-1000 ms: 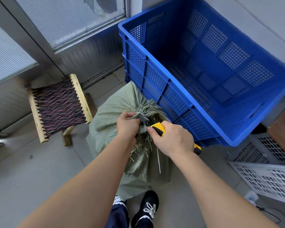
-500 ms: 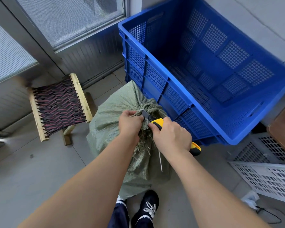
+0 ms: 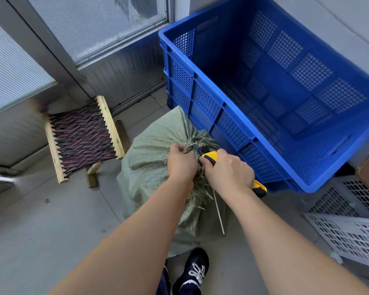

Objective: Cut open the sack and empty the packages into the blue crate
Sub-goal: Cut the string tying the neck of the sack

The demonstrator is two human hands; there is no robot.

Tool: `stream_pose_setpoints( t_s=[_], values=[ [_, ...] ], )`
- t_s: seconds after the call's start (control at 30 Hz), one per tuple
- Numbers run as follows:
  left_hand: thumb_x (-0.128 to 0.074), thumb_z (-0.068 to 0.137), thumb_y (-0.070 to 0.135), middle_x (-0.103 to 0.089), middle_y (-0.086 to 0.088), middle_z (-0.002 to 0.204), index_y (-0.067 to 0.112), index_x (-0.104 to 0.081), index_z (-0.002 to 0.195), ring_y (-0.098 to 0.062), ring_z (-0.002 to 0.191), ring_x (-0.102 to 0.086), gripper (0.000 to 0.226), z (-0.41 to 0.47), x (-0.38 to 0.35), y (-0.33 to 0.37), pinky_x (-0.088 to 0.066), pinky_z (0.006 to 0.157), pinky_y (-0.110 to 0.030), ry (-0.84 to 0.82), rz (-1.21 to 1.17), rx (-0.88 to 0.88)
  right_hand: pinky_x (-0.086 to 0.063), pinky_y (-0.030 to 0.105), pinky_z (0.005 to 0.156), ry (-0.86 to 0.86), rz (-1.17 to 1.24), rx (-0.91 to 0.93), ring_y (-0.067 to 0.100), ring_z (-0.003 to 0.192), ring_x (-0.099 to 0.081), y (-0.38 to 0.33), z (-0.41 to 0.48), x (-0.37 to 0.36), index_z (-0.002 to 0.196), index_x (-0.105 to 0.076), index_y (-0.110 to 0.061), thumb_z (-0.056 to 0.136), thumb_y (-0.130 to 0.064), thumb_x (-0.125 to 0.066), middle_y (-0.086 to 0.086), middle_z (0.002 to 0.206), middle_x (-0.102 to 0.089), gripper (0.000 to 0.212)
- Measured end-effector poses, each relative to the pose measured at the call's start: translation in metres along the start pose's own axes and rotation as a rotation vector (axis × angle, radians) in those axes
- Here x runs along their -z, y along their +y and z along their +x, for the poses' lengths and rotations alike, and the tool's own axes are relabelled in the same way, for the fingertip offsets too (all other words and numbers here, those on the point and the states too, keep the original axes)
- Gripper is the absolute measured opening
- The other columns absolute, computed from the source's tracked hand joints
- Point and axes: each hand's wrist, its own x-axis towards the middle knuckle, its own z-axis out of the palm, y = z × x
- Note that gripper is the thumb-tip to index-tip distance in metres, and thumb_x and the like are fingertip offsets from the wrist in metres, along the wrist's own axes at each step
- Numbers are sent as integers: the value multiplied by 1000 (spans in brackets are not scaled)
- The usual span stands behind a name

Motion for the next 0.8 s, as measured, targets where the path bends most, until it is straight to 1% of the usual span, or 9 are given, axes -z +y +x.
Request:
stream_pose_setpoints(
  t_s=[0.07, 0.13, 0.33, 0.37, 0.47, 0.5, 0.63, 0.7, 0.8],
  values=[
    [-45, 93, 12, -51, -5, 76, 19, -44, 95, -19, 61, -43, 7, 0, 2, 3, -35, 55, -29, 6, 123, -74, -37, 34, 64, -21, 33, -4, 33, 98, -63, 1, 5, 1, 106, -53, -15, 92, -64, -38, 10, 107, -65, 53],
    [-44, 91, 12, -54, -4, 78, 17, -45, 101, -18, 61, -46, 11, -1, 5, 5, -33, 51, -28, 6, 241, -128, -38, 34, 64, -22, 23, 16, 33, 96, -63, 3, 8, 3, 102, -53, -16, 91, -66, -38, 10, 105, -66, 53],
    [-43, 90, 11, -52, -5, 79, 18, -43, 97, -18, 61, -44, 11, -3, 9, 6, -35, 53, -30, -36, 219, -76, -36, 33, 64, -26, 8, 20, 32, 95, -63, 4, 9, 5, 100, -55, -18, 89, -66, -42, 9, 104, -66, 51],
    [-44, 91, 12, -55, -5, 83, 20, -44, 104, -17, 60, -45, 15, -3, 10, 6, -36, 53, -29, -52, 235, -99, -36, 33, 63, -14, -1, 26, 31, 93, -63, 4, 8, 6, 100, -55, -18, 89, -66, -42, 8, 102, -66, 50],
    [-41, 93, 9, -57, 1, 103, 26, -41, 136, -11, 52, -45, 47, 0, 12, 6, -36, 43, -21, -138, 263, -174, -35, 32, 60, 22, -20, 21, 30, 89, -63, 7, 6, 9, 98, -55, -19, 89, -68, -40, 7, 99, -66, 52],
    [-41, 93, 9, -56, 2, 105, 27, -41, 140, -11, 51, -46, 50, 3, 11, 6, -36, 43, -21, -154, 271, -170, -36, 32, 60, 27, -20, 12, 30, 88, -63, 7, 5, 10, 98, -56, -19, 89, -68, -40, 7, 99, -67, 52],
    [-40, 95, 10, -60, -3, 81, 20, -51, 134, -13, 53, -47, 42, 6, 4, 8, -37, 46, -24, -136, 250, -89, -36, 32, 61, 5, -21, -27, 29, 90, -64, 5, 1, 11, 103, -58, -17, 90, -66, -40, 7, 101, -67, 54],
    [-40, 96, 11, -62, -4, 87, 17, -53, 133, -13, 59, -51, 39, 6, 2, 8, -41, 51, -26, -112, 237, -71, -36, 32, 61, -6, -24, -38, 29, 93, -64, 4, 0, 12, 105, -58, -15, 91, -64, -40, 7, 103, -66, 54],
    [-42, 96, 14, -65, -9, 108, 13, -54, 130, -15, 68, -55, 35, 5, -4, 10, -41, 51, -25, -85, 221, -91, -36, 32, 62, -13, -26, -63, 30, 94, -64, 3, 0, 12, 109, -56, -13, 94, -60, -40, 8, 105, -66, 52]
  ],
)
